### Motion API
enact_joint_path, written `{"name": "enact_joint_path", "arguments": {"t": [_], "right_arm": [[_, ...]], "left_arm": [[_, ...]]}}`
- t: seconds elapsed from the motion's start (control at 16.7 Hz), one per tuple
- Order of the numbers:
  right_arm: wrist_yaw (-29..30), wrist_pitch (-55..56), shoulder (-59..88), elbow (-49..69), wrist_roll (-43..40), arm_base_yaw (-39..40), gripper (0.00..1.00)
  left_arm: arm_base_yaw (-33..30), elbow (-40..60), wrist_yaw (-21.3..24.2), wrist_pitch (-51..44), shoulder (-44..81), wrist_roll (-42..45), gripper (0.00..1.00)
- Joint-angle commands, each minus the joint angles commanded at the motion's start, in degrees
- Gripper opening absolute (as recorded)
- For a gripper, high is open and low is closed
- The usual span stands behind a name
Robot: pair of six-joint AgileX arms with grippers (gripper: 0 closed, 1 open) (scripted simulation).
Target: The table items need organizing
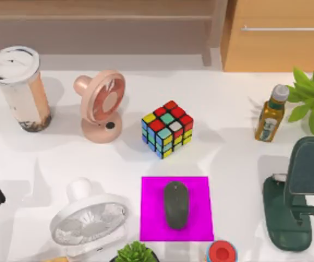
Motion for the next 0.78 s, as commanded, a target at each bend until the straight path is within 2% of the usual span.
{"name": "enact_joint_path", "arguments": {"t": [0.24, 0.6, 0.78], "right_arm": [[-0.4, 0.6, 3.4, -1.7, 7.8, -7.1, 1.0], [-0.4, 0.8, 3.5, -1.9, 8.2, -7.4, 1.0], [-0.4, 4.6, 4.7, -4.7, 8.3, -7.5, 1.0]], "left_arm": [[0.0, 0.0, 0.0, 0.0, 0.0, 0.0, 1.0], [0.0, 0.0, 0.0, 0.0, 0.0, 0.0, 1.0], [0.0, 0.0, 0.0, 0.0, 0.0, 0.0, 1.0]]}}
